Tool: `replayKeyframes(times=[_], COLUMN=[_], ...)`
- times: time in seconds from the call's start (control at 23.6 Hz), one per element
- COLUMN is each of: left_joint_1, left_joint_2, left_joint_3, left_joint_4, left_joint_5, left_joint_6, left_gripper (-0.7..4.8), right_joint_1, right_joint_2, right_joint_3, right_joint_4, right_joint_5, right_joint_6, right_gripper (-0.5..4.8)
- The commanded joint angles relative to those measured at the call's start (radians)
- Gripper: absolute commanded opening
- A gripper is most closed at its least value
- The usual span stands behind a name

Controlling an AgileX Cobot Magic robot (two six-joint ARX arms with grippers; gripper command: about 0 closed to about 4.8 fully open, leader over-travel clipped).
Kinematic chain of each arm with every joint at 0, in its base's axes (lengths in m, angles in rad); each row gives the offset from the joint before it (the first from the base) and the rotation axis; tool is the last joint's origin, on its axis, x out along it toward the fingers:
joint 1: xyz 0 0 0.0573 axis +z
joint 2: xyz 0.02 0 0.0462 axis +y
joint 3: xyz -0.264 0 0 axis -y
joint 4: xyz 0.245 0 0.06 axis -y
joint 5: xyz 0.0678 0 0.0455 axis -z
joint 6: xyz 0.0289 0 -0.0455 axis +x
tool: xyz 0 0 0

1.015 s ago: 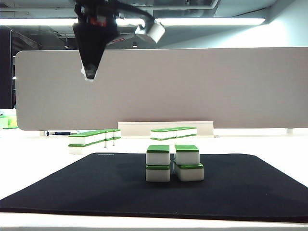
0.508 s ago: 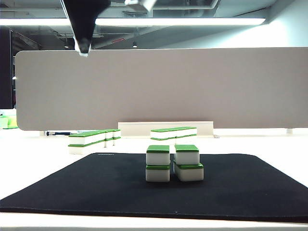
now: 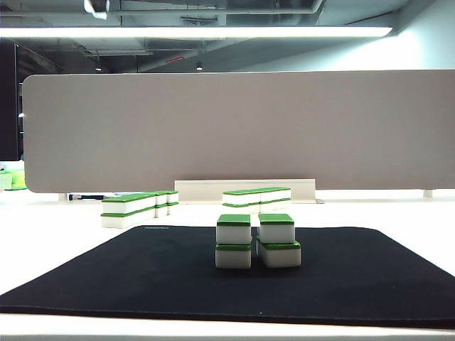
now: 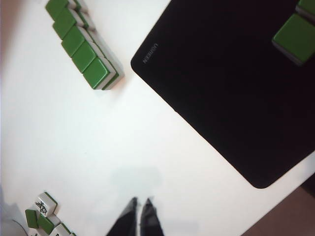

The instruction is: Take a mahjong tile from the mahjong wall and then place it on the table close to you.

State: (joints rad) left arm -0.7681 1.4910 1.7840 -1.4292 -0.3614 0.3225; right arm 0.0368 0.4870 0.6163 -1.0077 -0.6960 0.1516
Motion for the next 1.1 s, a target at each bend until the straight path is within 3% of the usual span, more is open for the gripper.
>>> replayKeyframes(times=[0.04,0.34,0.59,0.8,0.97,1.1], left_joint_1=[-0.001,-0.001,0.000,-0.001,-0.001,-0.002], left_joint_2=[-0.051,-0.127,-0.197,-0.276,-0.334,-0.342], left_joint_3=[0.002,0.002,0.002,0.002,0.002,0.002], left_joint_4=[-0.004,-0.002,-0.003,0.019,0.084,0.083], left_joint_5=[-0.006,-0.058,-0.069,-0.070,-0.218,-0.229], left_joint_6=[-0.044,-0.105,-0.225,-0.272,-0.272,-0.271], left_gripper=[0.07,-0.05,-0.06,-0.06,-0.06,-0.06], right_joint_1=[0.000,0.000,0.000,0.000,0.000,0.000], right_joint_2=[-0.001,-0.001,-0.001,-0.001,-0.001,-0.001], right_joint_3=[0.003,0.003,0.003,0.003,0.003,0.003], right_joint_4=[0.010,0.010,0.010,0.010,0.010,0.010], right_joint_5=[-0.002,-0.002,-0.002,-0.001,-0.002,-0.002], right_joint_6=[-0.003,-0.003,-0.003,-0.003,-0.003,-0.003], right_gripper=[-0.01,-0.01,-0.01,-0.01,-0.01,-0.01])
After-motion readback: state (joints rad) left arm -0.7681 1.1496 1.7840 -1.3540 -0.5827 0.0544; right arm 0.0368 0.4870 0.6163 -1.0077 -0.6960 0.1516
